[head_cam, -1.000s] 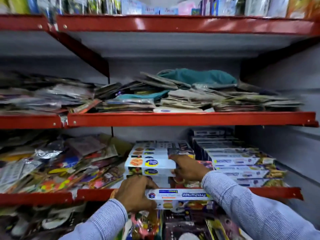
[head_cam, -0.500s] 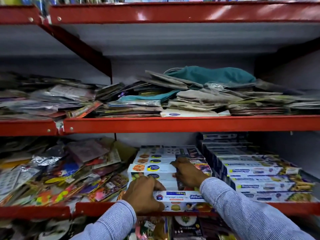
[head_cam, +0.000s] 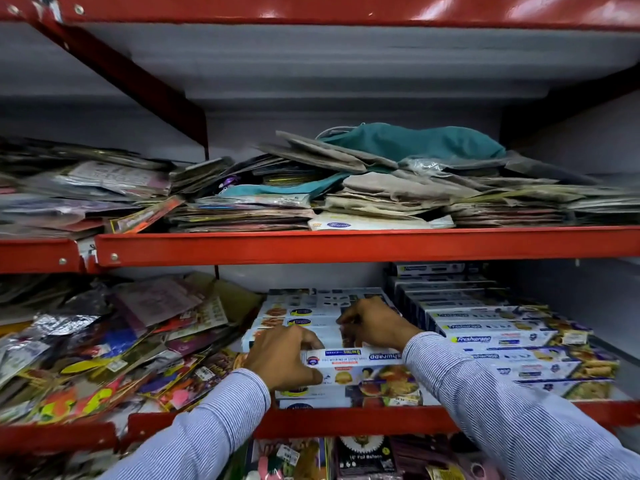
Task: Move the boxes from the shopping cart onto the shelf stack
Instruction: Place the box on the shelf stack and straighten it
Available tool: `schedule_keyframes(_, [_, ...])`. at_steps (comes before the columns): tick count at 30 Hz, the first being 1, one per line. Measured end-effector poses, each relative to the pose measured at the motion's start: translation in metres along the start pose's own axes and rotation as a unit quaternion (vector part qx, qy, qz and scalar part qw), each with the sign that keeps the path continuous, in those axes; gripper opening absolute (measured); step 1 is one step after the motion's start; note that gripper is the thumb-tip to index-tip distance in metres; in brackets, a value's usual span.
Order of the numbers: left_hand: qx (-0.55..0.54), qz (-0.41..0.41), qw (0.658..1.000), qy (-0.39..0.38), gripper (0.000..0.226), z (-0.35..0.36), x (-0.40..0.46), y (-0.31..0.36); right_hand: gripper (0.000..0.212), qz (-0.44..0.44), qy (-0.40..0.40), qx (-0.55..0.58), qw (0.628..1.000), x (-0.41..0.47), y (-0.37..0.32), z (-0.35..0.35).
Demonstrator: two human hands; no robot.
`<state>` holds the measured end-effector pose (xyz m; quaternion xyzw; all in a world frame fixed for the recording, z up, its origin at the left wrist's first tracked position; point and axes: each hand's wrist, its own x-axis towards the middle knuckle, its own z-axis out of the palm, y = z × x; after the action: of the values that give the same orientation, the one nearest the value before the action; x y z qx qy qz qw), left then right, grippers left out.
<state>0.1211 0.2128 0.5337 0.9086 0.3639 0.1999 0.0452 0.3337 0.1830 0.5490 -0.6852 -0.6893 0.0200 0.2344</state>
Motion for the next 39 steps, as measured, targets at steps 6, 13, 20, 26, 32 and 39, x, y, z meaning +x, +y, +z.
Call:
schedule_keyframes(6, [-0.023,0.004,0.998,0.059,0.048,0.017,0.013,-0.008,0.030,-0.027,0.009,-0.037,0.999,-0.024,0.003,-0.004])
schedule_keyframes(13, [0.037,0.048,0.990,0.124,0.043,0.040,0.003,-0.018,0.055,-0.039,0.031,-0.080,0.996,-0.053,0.016,0.021])
schedule_keyframes(20, [0.006,0.062,0.987,0.146,0.040,0.046,0.004,-0.025,0.052,-0.045,0.049,-0.062,0.996,-0.057,0.022,0.027])
schedule_keyframes(26, [0.010,0.073,0.985,0.154,0.037,0.050,0.003,-0.027,0.049,-0.042,0.039,-0.070,0.996,-0.056,0.024,0.028])
schedule_keyframes(32, [0.015,0.091,0.982,0.164,0.038,0.055,0.004,-0.031,0.048,-0.046,0.053,-0.070,0.995,-0.058,0.025,0.029])
schedule_keyframes(39, [0.063,0.126,0.977,0.163,0.049,0.066,0.000,-0.039,0.048,-0.045,0.061,-0.093,0.993,-0.061,0.029,0.033])
